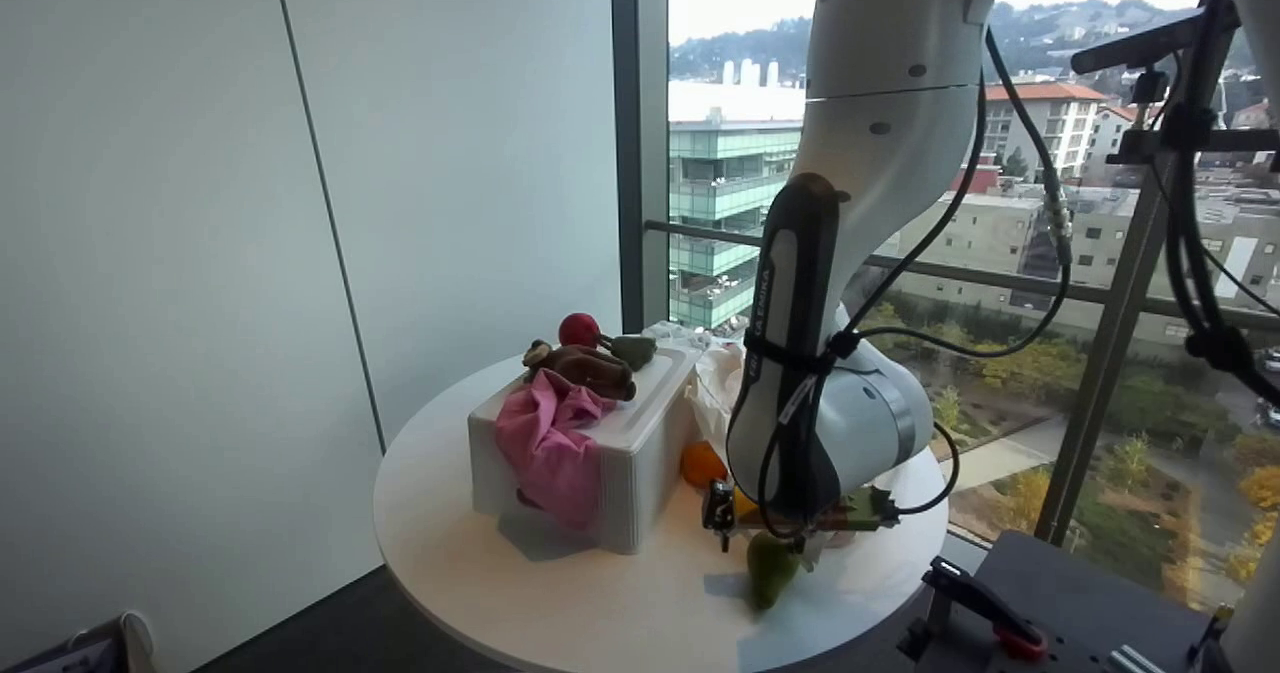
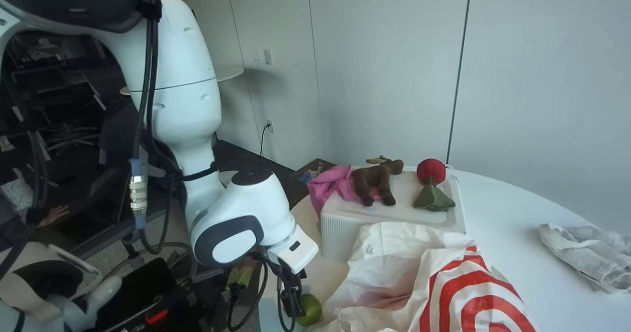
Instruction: Empty the objects from the plastic and put it on the basket
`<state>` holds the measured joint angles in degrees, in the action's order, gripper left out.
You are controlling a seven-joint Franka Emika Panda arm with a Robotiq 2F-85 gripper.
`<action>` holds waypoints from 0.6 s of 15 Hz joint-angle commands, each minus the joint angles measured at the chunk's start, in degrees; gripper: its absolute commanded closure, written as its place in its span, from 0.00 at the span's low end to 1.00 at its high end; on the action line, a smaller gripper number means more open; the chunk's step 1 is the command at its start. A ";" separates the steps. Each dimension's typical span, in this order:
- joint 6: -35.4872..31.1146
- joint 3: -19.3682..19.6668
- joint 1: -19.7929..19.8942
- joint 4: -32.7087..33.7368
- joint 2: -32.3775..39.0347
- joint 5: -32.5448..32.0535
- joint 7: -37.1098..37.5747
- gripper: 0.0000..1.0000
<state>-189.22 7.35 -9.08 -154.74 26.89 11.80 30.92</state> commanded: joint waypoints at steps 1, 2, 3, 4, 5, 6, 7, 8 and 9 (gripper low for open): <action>-5.51 -1.17 -0.21 1.73 4.43 4.75 -3.57 0.00; -6.25 -1.54 0.13 1.96 5.12 5.29 -4.16 0.00; -6.83 -1.71 0.19 2.31 5.93 5.93 -4.67 0.00; -7.34 -1.82 0.15 2.66 6.69 6.47 -5.06 0.00; -7.66 -1.92 0.19 2.95 7.32 6.79 -5.52 0.00; -8.05 -1.94 0.11 3.19 7.83 7.16 -5.87 0.25; -8.51 -1.27 -0.66 3.38 8.48 7.64 -6.53 0.26; -8.49 -1.33 -0.61 3.47 8.66 7.83 -6.93 0.34; -8.81 -1.16 -0.77 3.52 8.91 8.12 -7.37 0.42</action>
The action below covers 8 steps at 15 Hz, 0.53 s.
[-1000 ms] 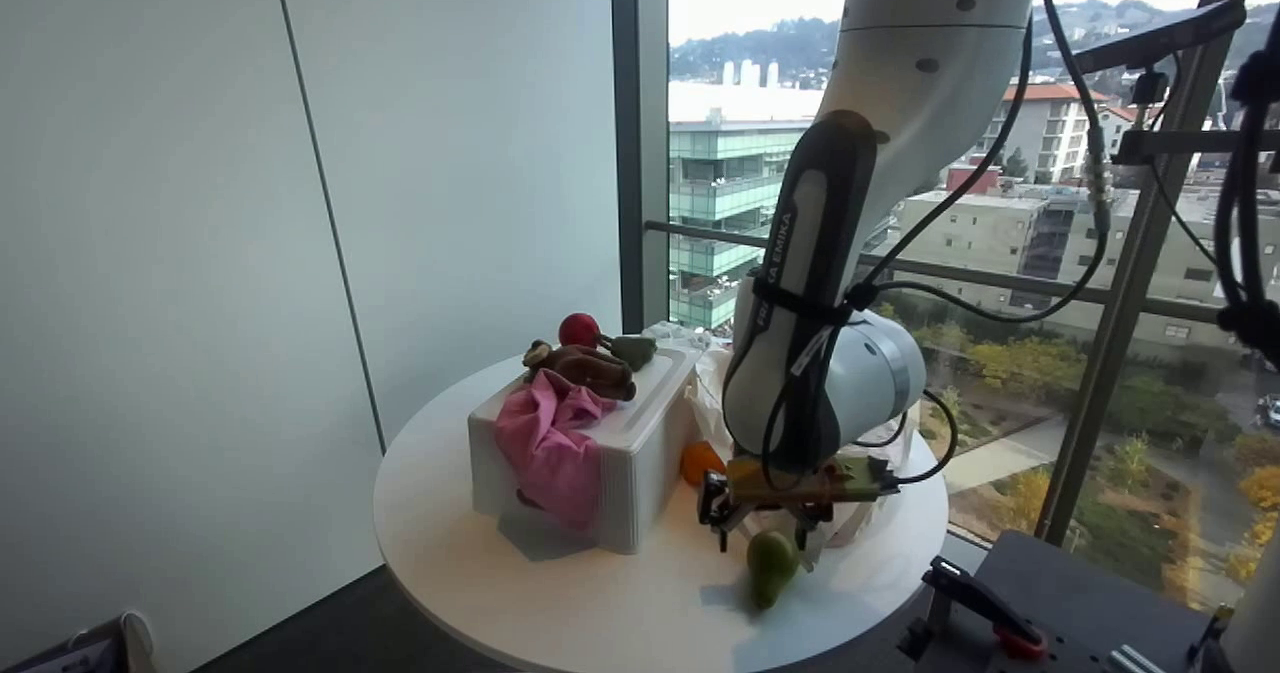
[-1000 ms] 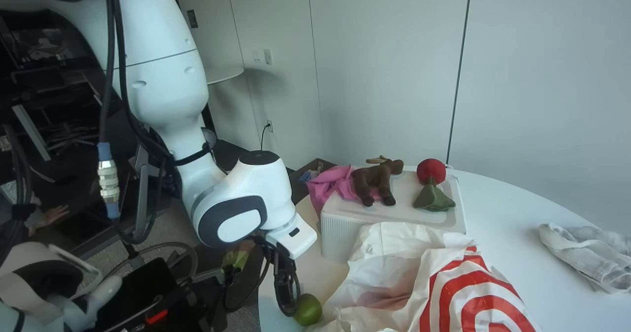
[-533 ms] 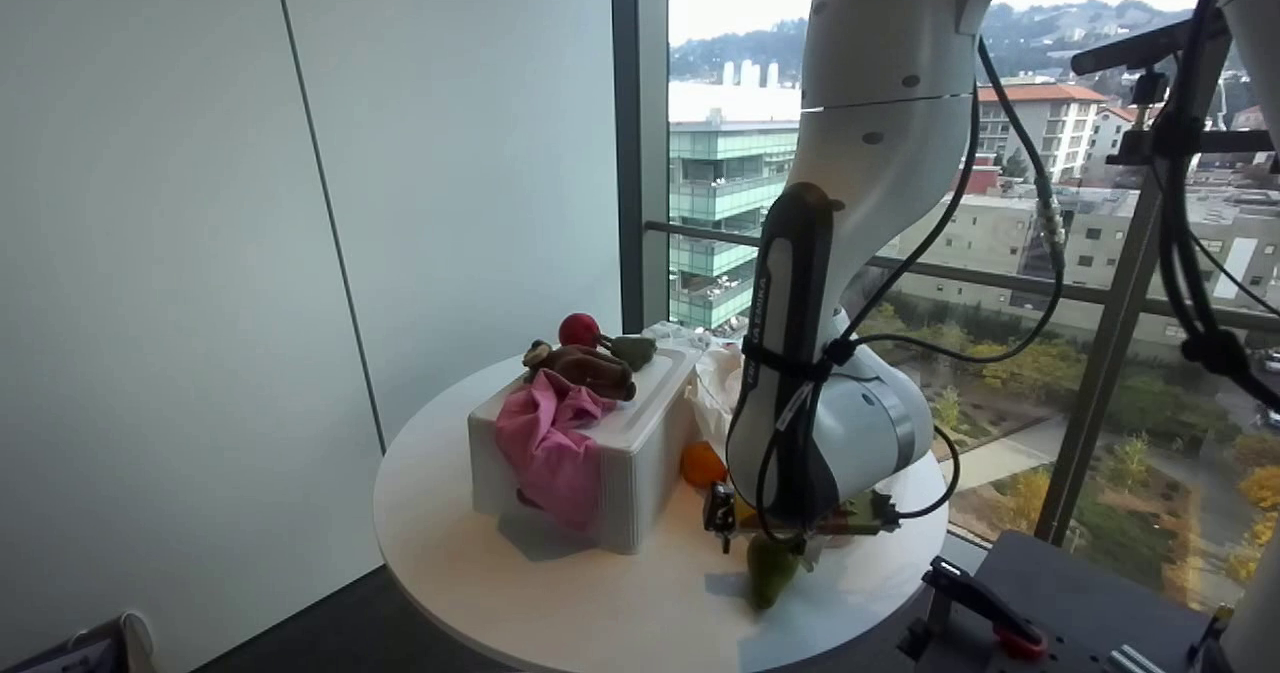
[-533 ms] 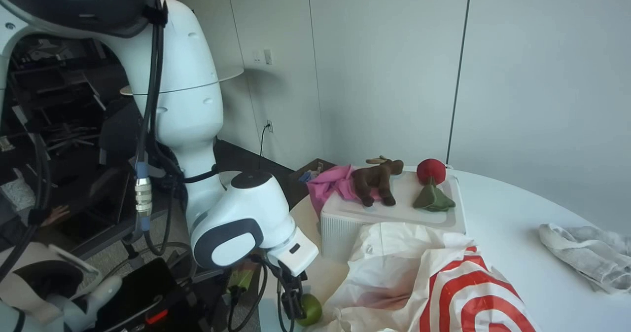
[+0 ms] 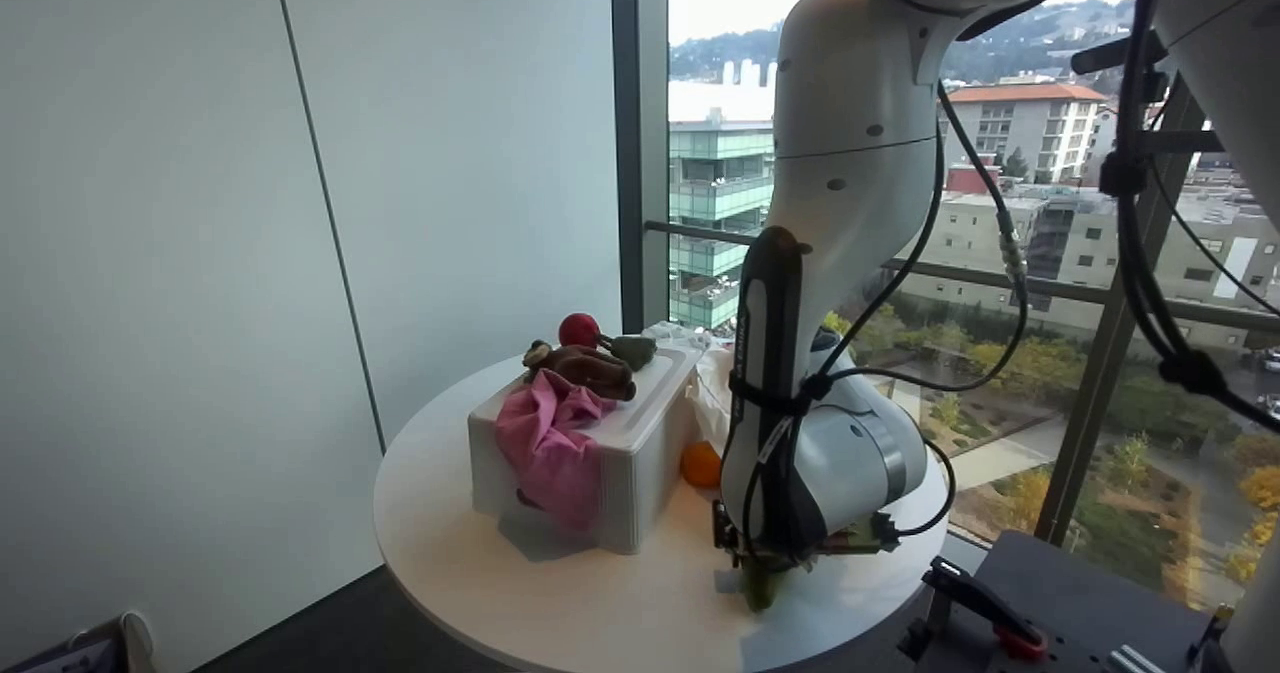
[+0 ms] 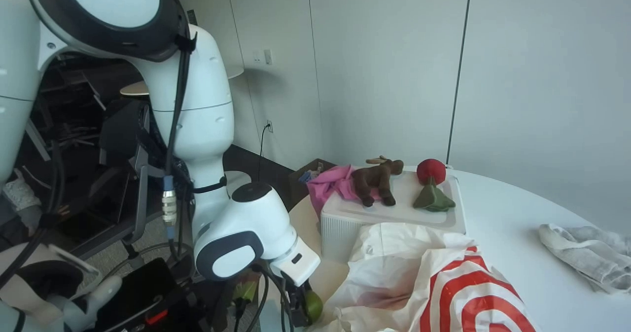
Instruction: Empty the objects from the plastic and put it on the basket
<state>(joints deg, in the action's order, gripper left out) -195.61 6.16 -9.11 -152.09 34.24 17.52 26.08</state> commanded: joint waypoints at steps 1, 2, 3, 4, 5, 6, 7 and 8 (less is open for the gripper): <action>-2.84 0.24 -0.95 0.95 1.80 2.71 -2.97 0.51; -2.61 0.84 -1.60 0.89 1.59 3.36 -3.38 0.53; -1.84 1.21 -2.05 0.58 0.89 3.97 -3.74 0.53; -1.54 1.42 -2.40 -0.08 -0.45 4.42 -4.15 0.53; -1.11 1.07 -1.98 -0.97 -2.74 4.45 -4.46 0.53; -1.29 0.79 -1.65 -1.46 -4.38 4.41 -4.62 0.53; -1.17 0.58 -1.22 -1.94 -6.69 4.27 -4.72 0.53; -1.02 0.76 -1.46 -1.81 -8.12 4.56 -4.70 0.53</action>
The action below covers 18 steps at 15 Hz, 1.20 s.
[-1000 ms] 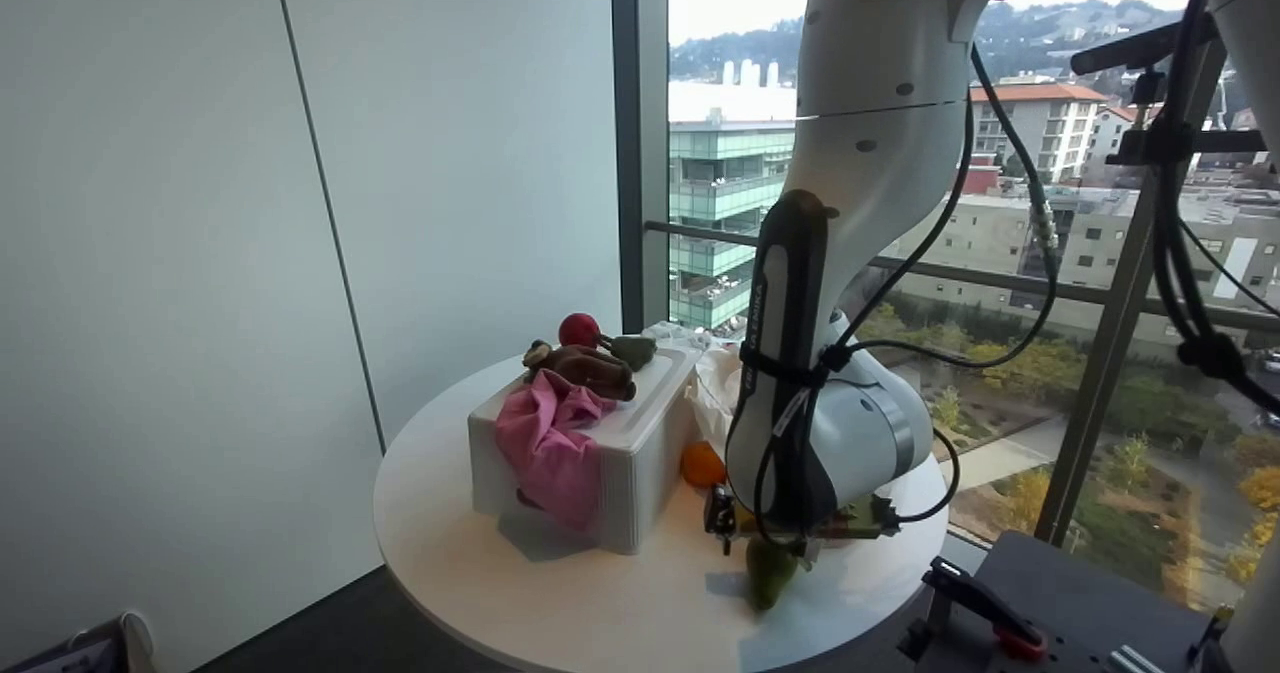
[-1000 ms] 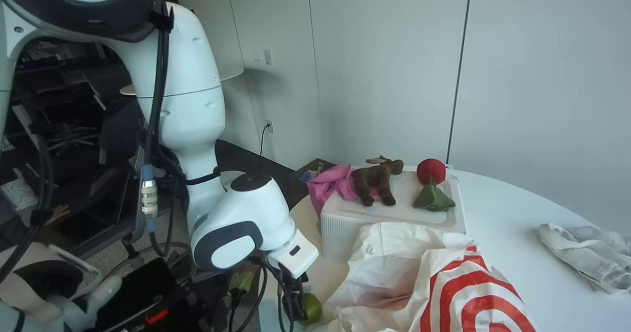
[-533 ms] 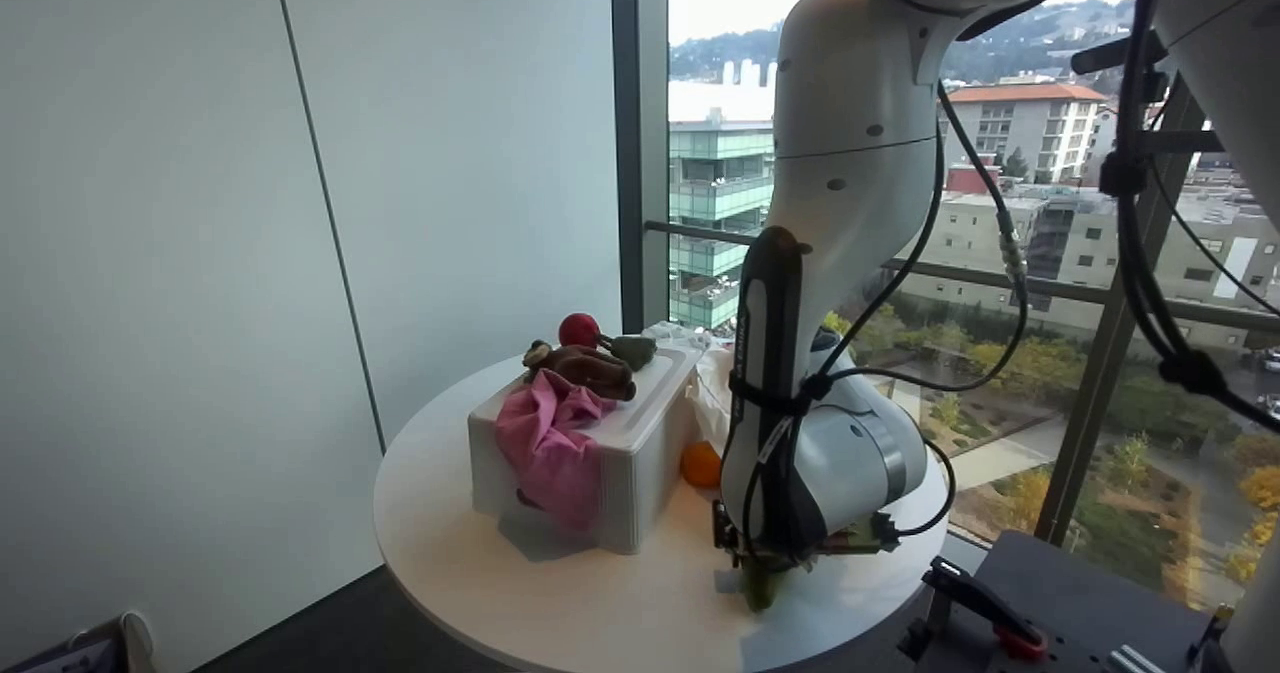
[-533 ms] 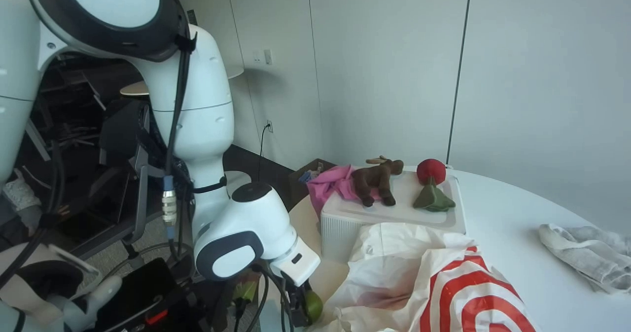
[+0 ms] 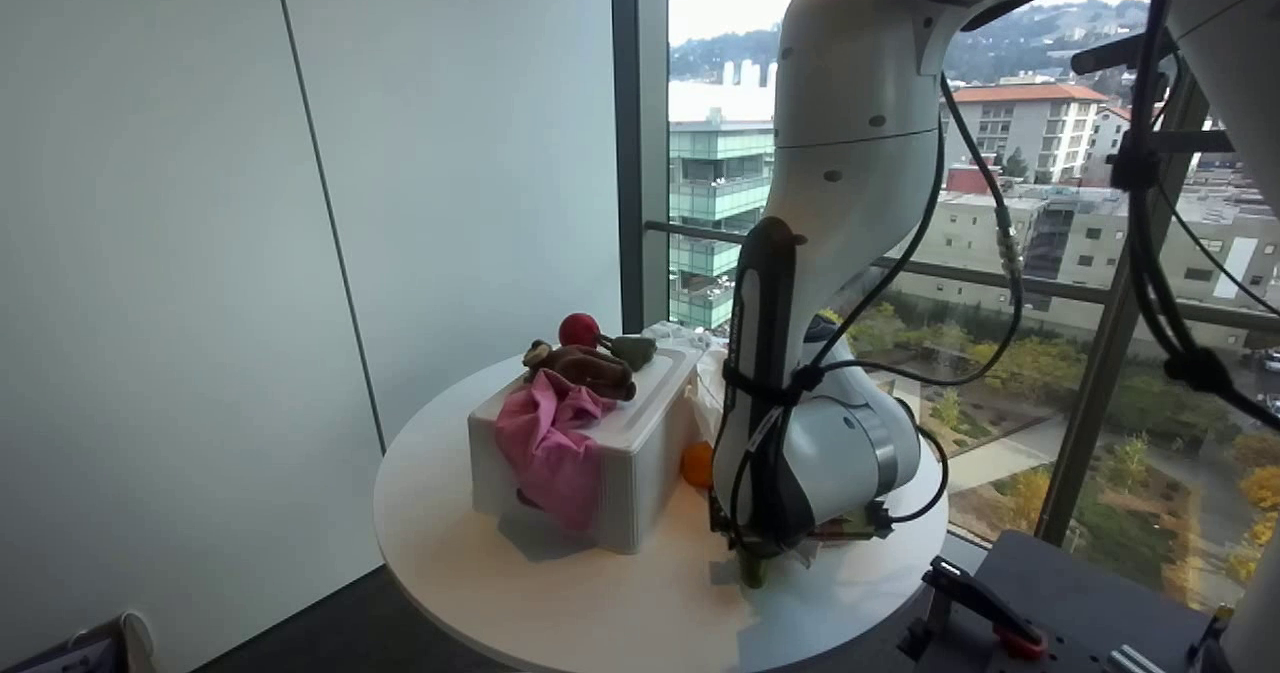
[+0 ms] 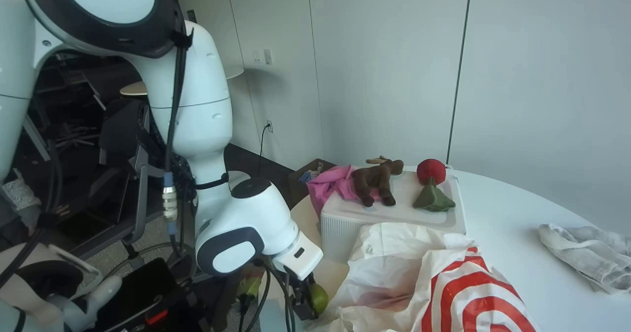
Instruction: Empty the objects from the plastic and put it on the basket
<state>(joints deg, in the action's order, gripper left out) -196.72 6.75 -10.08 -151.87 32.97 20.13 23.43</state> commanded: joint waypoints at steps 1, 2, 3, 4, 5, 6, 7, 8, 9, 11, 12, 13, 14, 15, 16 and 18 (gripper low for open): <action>-0.06 0.58 -0.77 -1.92 -8.57 2.18 -2.28 0.53; -0.64 0.82 -1.02 -1.68 -9.91 2.43 -2.52 0.53; -1.57 1.25 -1.48 -1.23 -11.18 2.81 -3.00 0.53; -1.91 2.21 -2.40 -0.45 -12.38 3.41 -4.01 0.53; -2.23 3.00 -3.16 0.39 -13.22 4.22 -4.95 0.53; -2.41 5.11 -5.06 1.22 -14.13 3.86 -4.82 0.53; -2.79 6.04 -6.23 1.44 -15.34 4.42 -5.54 0.53; -3.13 7.05 -7.34 2.40 -16.19 4.54 -5.87 0.53; -3.84 7.67 -8.05 3.27 -16.81 4.38 -6.04 0.53; -5.11 8.25 -9.16 5.57 -17.74 3.81 -5.99 0.53; -6.17 8.10 -9.38 7.27 -17.46 3.31 -5.72 0.53; -7.49 7.76 -9.44 8.95 -16.86 2.97 -5.26 0.53; -9.53 7.03 -9.02 11.29 -15.11 2.02 -4.49 0.53; -11.02 6.58 -8.76 13.46 -13.17 1.25 -4.07 0.53; -13.86 6.38 -8.74 15.74 -10.63 0.83 -3.90 0.53; -19.75 1.02 -3.90 20.17 -5.95 1.49 -7.15 0.53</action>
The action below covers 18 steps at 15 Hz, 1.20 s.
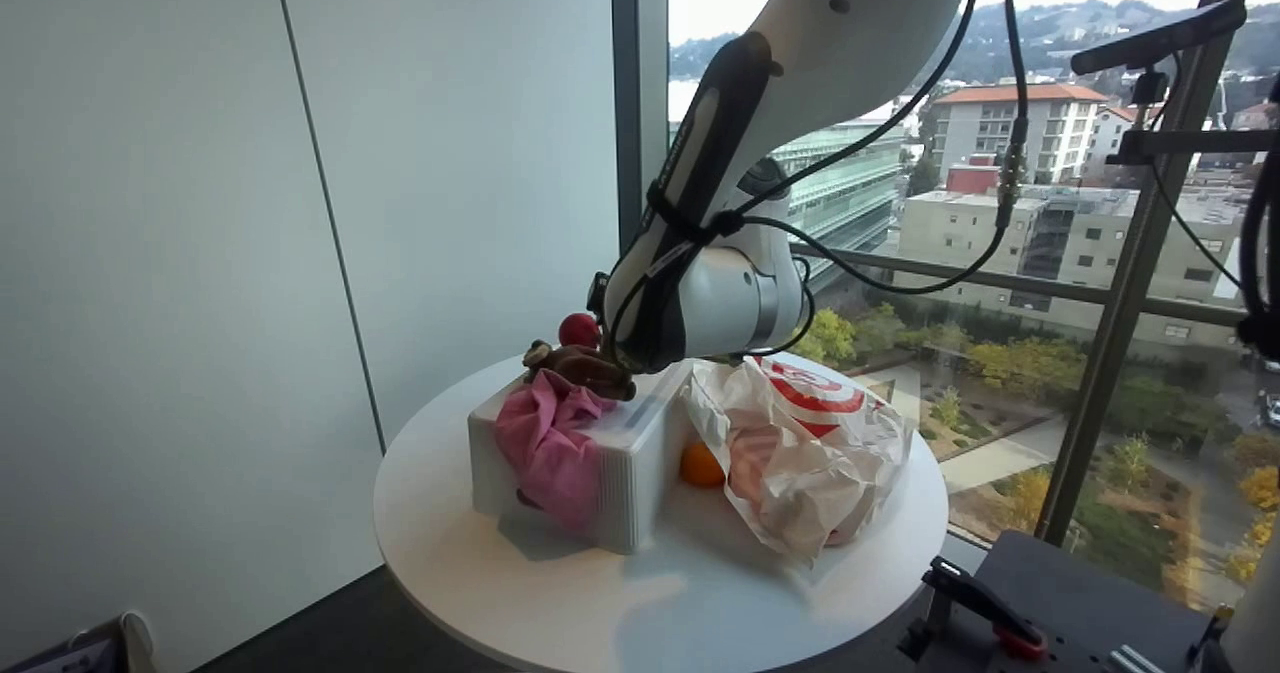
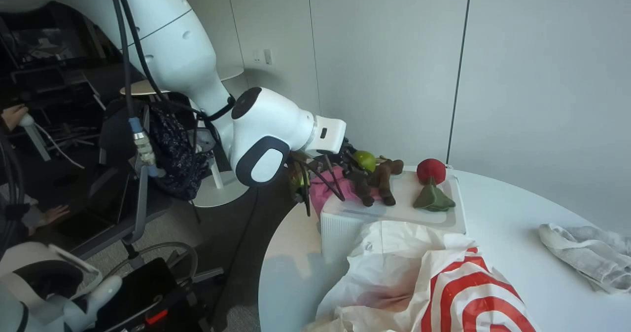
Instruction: Empty the objects from the plastic and put it on the basket
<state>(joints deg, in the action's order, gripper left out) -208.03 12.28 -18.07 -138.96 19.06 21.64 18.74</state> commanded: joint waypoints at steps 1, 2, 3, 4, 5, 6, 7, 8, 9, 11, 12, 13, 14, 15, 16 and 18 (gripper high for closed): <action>-11.08 -5.47 5.16 9.70 10.81 -0.54 -3.32 0.53; -13.62 -6.15 6.02 12.18 13.79 -0.85 -4.43 0.53; -16.14 -6.70 6.88 14.49 16.51 -1.15 -5.36 0.53; -17.84 -7.04 7.79 16.97 19.22 -1.34 -6.16 0.53; -18.95 -7.25 8.43 19.56 21.69 -0.93 -6.90 0.53; -19.46 -7.19 8.93 22.39 24.19 0.25 -7.55 0.53; -19.64 -7.10 9.55 24.55 25.96 0.64 -8.25 0.53; -19.40 -6.97 9.98 26.30 27.32 1.17 -8.93 0.13; -19.07 -6.97 10.59 27.61 28.12 1.50 -9.37 0.06; -17.32 -6.92 11.31 28.91 28.34 2.62 -10.71 0.00; -17.33 -6.94 11.70 29.20 28.27 2.96 -11.12 0.00; -16.37 -6.89 11.95 28.40 27.08 3.27 -11.92 0.00; -15.51 -6.88 12.11 27.84 26.06 3.82 -12.47 0.00; -12.89 -6.25 11.69 26.40 24.01 5.78 -14.11 0.00; -9.89 -5.29 10.96 25.27 22.34 7.99 -16.14 0.00; -1.35 -0.68 7.39 22.91 18.31 14.98 -21.42 0.00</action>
<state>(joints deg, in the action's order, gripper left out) -218.61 7.18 -6.85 -111.94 44.33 28.90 4.33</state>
